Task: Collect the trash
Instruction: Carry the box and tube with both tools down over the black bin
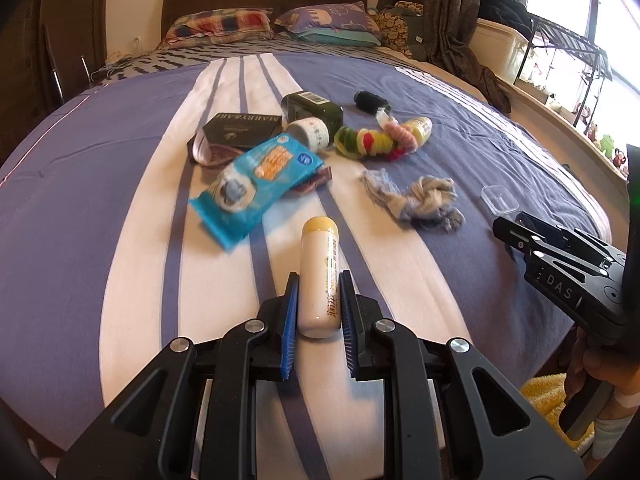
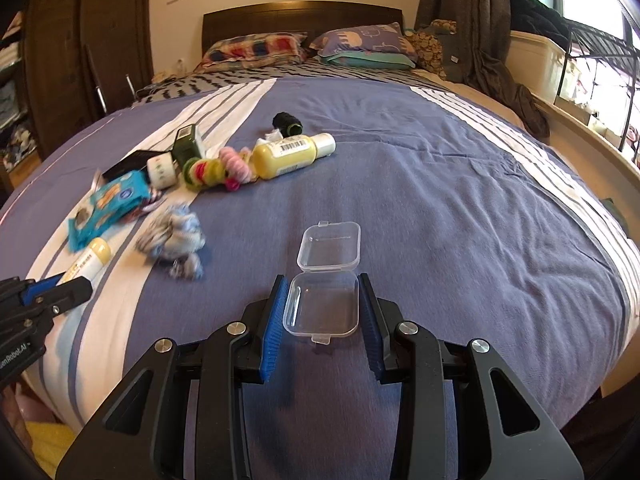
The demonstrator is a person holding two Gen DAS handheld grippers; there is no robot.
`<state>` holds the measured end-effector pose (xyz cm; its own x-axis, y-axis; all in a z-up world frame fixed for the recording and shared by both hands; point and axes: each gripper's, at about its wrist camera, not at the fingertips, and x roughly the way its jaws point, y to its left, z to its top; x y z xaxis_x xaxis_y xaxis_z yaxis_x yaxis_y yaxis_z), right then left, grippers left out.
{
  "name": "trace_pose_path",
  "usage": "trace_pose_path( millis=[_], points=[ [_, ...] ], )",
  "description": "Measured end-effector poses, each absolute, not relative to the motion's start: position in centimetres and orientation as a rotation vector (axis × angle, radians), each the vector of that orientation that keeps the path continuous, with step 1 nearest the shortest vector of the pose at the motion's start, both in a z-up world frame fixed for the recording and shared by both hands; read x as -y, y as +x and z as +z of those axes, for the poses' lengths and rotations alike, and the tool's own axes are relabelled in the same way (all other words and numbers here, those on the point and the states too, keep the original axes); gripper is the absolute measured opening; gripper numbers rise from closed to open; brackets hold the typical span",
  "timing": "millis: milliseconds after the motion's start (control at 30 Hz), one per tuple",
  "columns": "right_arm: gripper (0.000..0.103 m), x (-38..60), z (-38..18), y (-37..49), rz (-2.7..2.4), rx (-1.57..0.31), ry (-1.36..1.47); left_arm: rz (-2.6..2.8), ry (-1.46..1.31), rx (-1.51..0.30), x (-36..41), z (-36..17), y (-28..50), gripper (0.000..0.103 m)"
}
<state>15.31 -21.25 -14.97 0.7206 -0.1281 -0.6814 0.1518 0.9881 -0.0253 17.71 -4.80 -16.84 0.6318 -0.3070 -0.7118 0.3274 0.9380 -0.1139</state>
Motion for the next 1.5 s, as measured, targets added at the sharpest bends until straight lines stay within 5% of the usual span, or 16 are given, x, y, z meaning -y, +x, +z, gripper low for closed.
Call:
trace_pose_path(
  millis=[833,1500],
  points=[
    [0.035,18.3,-10.6,-1.2,-0.081,-0.643,-0.018,-0.324,0.019,-0.738,2.1,-13.7,1.6,0.018],
    [0.035,14.3,-23.7,-1.8,0.105,-1.012,0.007,-0.300,-0.015,-1.068,0.9,-27.9,-0.3,0.018]
  ],
)
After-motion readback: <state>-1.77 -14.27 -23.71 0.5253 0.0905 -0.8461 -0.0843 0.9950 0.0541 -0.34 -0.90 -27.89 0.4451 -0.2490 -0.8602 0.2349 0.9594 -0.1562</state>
